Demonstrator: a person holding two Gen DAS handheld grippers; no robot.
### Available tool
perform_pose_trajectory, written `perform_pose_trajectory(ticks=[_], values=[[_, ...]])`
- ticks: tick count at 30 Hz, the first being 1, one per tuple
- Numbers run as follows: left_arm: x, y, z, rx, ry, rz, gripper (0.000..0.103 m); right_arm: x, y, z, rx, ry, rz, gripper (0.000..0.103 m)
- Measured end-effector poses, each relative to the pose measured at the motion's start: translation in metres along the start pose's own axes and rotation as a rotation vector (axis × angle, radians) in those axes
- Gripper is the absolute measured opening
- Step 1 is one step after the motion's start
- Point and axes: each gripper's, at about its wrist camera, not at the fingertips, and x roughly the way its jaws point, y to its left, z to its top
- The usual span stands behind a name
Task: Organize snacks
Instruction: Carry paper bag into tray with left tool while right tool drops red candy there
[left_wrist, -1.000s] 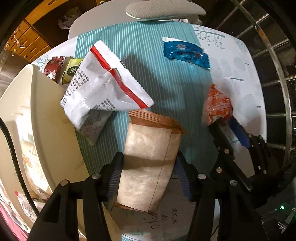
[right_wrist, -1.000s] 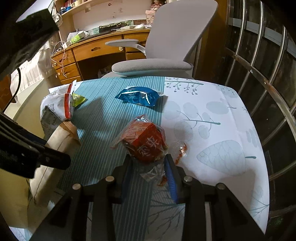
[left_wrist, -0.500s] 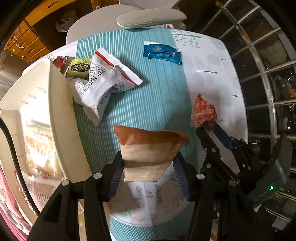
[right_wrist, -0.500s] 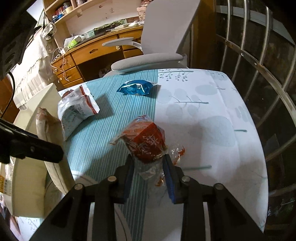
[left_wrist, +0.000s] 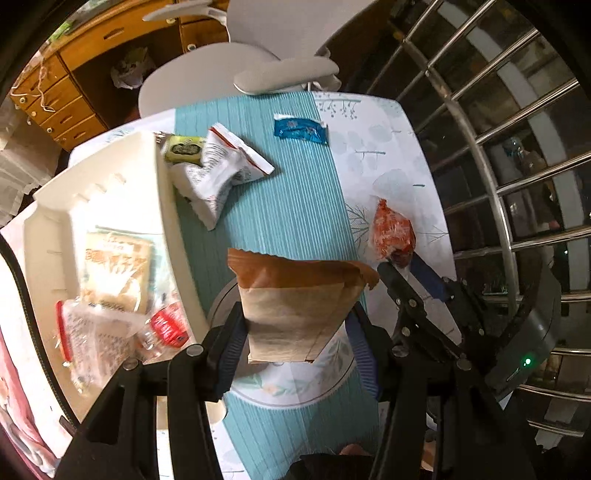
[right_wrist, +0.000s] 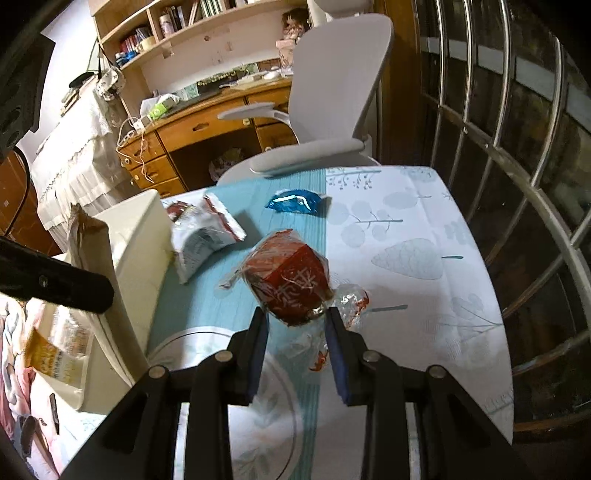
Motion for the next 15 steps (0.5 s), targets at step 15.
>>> perform_pose_trajectory(ticks=[15], values=[[-0.085,0.077,-0.065,-0.035,-0.126,-0.026,0.052,-0.072,0.091,-0.012,-0.063,-0.076,0.014,0.031]])
